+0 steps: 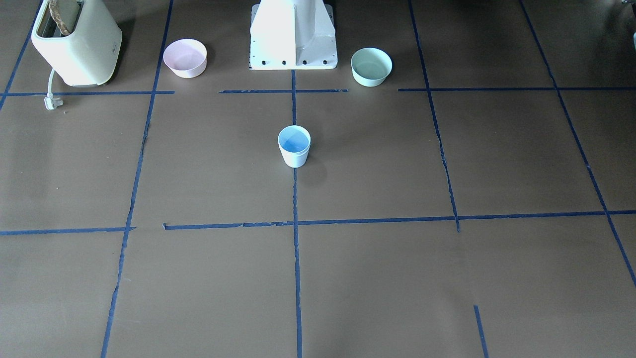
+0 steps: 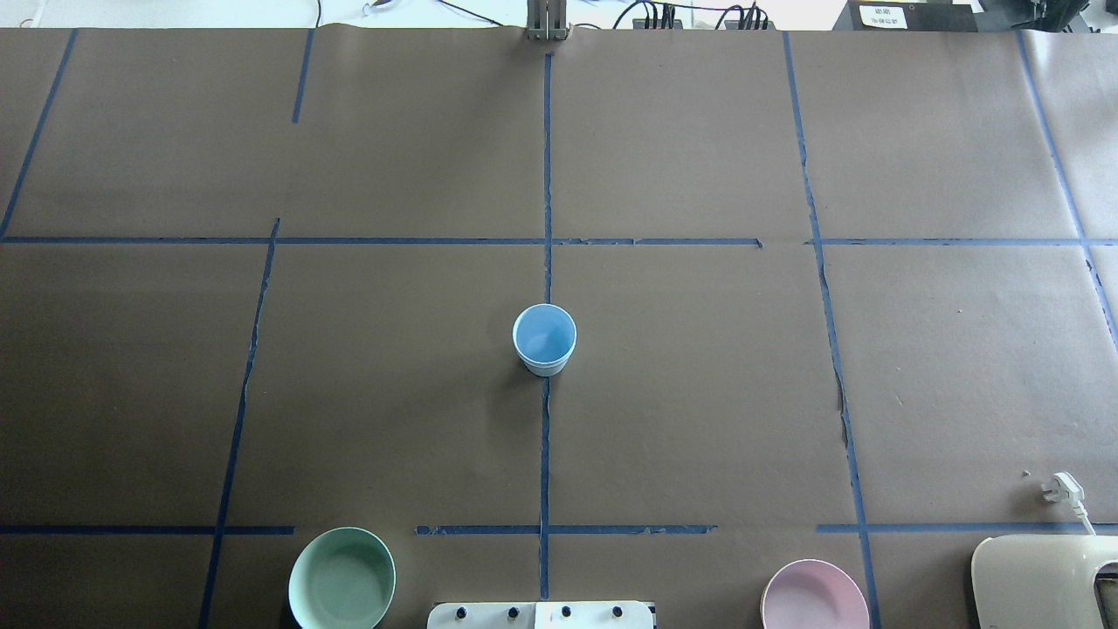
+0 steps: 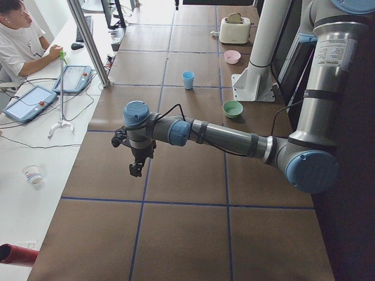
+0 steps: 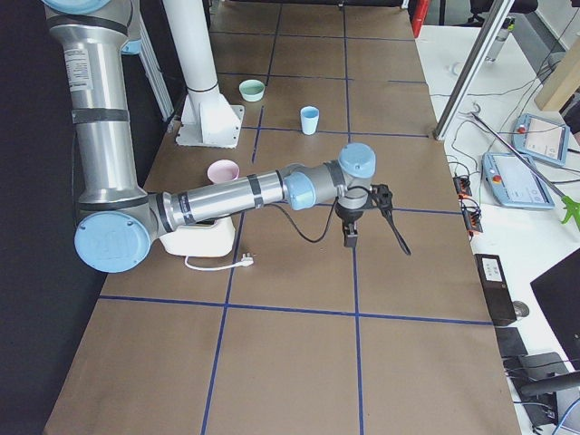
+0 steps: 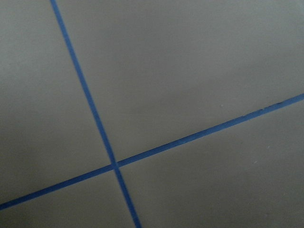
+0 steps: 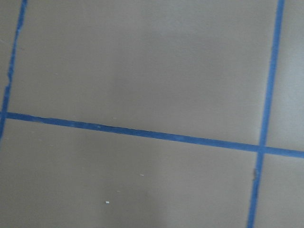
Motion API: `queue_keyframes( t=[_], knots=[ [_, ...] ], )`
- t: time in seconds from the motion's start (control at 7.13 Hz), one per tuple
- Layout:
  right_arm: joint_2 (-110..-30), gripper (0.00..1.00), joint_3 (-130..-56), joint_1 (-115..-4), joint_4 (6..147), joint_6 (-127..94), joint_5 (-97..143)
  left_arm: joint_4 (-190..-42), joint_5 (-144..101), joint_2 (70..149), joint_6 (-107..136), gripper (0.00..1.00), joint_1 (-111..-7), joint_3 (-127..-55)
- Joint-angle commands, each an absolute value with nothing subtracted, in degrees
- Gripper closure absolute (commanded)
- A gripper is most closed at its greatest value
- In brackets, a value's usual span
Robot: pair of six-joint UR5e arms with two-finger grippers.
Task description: Stack blue cups with both arms
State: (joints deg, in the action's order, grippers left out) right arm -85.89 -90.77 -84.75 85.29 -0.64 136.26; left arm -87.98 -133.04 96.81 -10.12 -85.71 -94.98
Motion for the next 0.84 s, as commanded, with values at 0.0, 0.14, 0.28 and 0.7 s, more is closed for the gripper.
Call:
queue_keyframes(
  t=[0.0, 0.14, 0.28, 0.7],
  knots=[
    [-85.7, 0.00, -87.5, -88.5, 87.8, 6.9, 137.3, -84.9, -138.6, 94.9, -12.4, 0.00, -87.4, -94.9],
    [-85.7, 0.00, -87.9, -88.8, 88.1, 6.9, 137.3, -85.3, -138.3, 94.9, -12.6, 0.00, -87.4, -94.7],
    [-85.6, 0.00, -87.5, -88.7, 88.1, 6.9, 137.3, -85.1, -137.6, 95.1, -12.5, 0.00, -87.4, -94.5],
    [-85.6, 0.00, -87.6, -88.8, 88.1, 6.9, 137.3, -85.7, -138.3, 92.3, -12.2, 0.00, -87.5, -94.7]
  ],
)
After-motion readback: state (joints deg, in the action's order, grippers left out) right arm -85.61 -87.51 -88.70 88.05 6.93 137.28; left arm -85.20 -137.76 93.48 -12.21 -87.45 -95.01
